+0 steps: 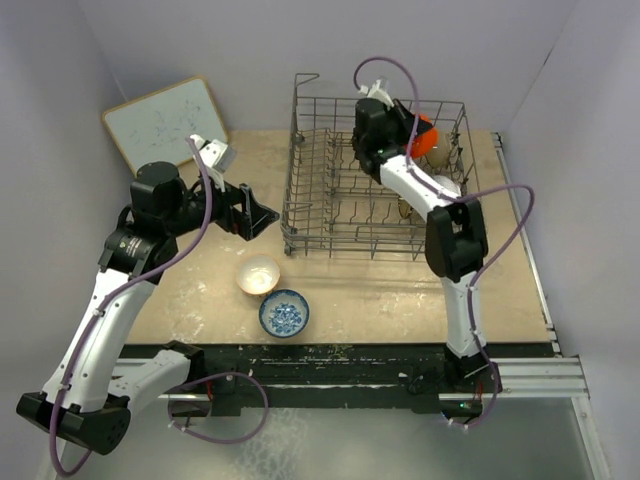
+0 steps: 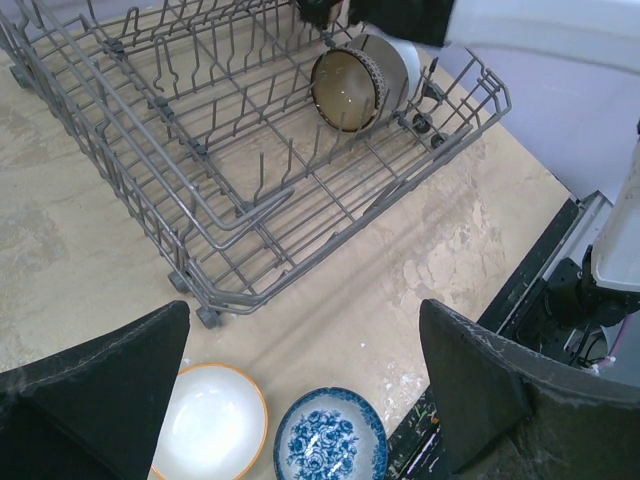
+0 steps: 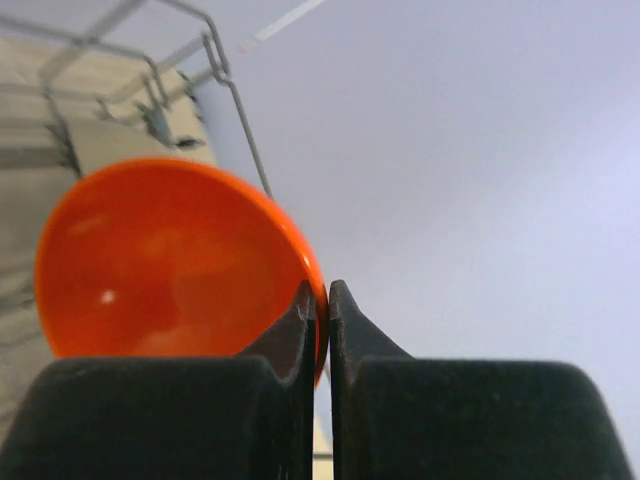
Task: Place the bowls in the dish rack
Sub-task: Pick up the bowl from the dish rack, then turn the bowl upside down on the dish rack.
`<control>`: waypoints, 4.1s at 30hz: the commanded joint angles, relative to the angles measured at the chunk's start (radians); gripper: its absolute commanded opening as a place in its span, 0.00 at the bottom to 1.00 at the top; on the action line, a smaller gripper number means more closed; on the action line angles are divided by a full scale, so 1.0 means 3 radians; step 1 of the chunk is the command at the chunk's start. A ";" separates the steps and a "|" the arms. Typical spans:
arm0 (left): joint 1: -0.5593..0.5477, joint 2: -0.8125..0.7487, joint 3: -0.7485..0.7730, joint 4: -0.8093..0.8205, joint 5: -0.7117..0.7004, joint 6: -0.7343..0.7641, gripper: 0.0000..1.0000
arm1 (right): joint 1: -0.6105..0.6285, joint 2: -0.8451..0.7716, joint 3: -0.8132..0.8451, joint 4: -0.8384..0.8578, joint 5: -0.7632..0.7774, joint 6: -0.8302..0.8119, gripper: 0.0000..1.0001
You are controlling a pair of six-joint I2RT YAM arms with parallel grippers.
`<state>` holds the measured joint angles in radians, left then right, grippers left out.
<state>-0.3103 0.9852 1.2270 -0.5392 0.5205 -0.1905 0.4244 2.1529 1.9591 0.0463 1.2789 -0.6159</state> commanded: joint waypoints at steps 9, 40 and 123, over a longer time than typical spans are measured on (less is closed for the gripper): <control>-0.0029 -0.0112 -0.0009 0.0149 -0.0015 0.0036 0.99 | -0.0003 0.0795 0.0326 0.4948 0.0618 -0.4828 0.00; -0.0034 -0.0055 -0.0066 0.0186 -0.0057 0.0054 0.99 | -0.0047 0.0950 0.1247 -0.0576 -0.0233 -0.0177 0.00; -0.0041 -0.0031 -0.0137 0.0166 -0.0095 0.0093 0.99 | 0.0107 0.1381 0.0713 0.1811 -0.0023 -0.2643 0.52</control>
<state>-0.3168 0.9855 1.1805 -0.5236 0.4904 -0.1860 0.4526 2.5965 2.1490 0.5587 1.2640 -1.4216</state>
